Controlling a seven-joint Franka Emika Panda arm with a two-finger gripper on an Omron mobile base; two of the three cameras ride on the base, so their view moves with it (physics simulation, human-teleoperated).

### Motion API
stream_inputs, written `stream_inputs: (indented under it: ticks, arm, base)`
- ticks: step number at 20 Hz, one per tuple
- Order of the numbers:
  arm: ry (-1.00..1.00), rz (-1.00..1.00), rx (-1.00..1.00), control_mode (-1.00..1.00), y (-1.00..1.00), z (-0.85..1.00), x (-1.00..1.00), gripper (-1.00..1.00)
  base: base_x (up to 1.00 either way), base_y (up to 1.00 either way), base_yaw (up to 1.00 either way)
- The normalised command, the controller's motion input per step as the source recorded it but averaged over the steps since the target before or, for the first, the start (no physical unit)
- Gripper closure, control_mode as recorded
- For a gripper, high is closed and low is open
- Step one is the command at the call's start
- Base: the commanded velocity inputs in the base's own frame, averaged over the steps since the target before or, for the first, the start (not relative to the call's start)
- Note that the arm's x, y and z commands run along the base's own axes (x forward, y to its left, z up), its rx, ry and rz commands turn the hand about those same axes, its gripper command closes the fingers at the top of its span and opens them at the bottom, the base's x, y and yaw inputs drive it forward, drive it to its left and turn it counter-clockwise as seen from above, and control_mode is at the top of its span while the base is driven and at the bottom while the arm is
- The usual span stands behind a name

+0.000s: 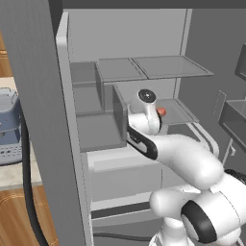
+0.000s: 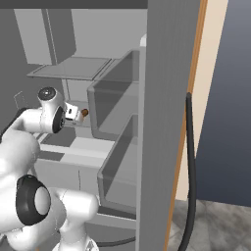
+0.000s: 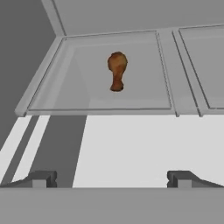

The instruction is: Open the fridge, remove the peach, lime, and chicken drumstick, and place them on any counter.

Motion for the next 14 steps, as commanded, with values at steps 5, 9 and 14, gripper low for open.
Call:
stream_inputs:
  ticks: [5,9,14]
  arm:
    - [0.07,0.0,0.0,-1.0,0.0,-0.2,0.78,-1.0]
    - [0.04,0.0,0.0,-1.0,0.0,-0.29,0.73,-1.0]
    - [0.05,0.0,0.0,-1.0,0.05,-0.24,0.61,-1.0]
  base:
    - [0.0,0.0,0.0]
    - [0.0,0.0,0.0]
    - [0.0,0.0,0.0]
